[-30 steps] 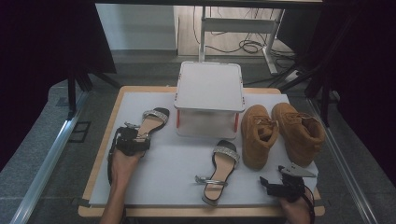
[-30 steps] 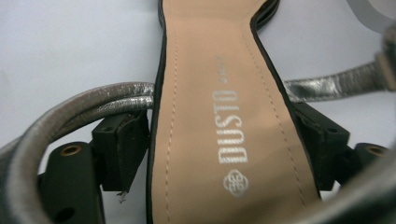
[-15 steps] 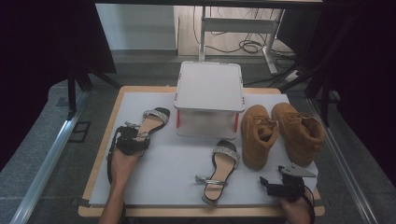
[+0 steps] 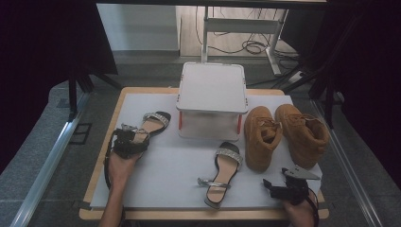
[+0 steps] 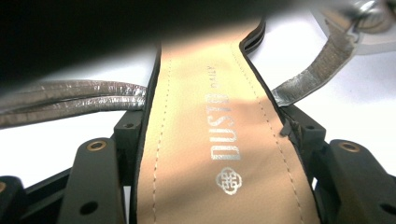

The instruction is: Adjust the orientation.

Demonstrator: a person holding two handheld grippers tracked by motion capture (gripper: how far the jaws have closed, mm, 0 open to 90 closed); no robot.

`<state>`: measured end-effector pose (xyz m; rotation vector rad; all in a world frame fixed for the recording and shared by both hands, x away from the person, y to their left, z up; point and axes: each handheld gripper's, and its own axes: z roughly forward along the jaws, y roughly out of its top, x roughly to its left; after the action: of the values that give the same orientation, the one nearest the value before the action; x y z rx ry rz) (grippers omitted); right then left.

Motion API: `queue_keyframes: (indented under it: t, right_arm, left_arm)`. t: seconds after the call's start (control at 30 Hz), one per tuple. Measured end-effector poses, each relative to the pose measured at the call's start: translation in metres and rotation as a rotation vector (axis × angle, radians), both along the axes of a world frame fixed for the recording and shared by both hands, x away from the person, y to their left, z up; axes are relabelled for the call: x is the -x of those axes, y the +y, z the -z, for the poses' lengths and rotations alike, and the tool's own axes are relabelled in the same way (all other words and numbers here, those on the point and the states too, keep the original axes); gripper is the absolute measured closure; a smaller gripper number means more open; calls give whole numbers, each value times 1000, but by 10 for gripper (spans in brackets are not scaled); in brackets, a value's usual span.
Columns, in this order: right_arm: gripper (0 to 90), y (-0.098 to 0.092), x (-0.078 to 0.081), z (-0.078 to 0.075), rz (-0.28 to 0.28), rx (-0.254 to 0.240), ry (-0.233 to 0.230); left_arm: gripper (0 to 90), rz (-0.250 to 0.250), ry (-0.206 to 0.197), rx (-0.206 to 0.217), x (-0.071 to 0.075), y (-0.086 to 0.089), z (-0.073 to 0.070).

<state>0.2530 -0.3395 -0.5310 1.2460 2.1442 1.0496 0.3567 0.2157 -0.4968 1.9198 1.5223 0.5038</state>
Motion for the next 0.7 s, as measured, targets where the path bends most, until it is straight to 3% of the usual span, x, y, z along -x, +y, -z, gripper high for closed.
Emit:
queue_keyframes:
  t: [0.7]
  right_arm:
    - [90,0,0,0,0,0,0]
  left_arm:
    - [390,21,-52,32,34,11,-10]
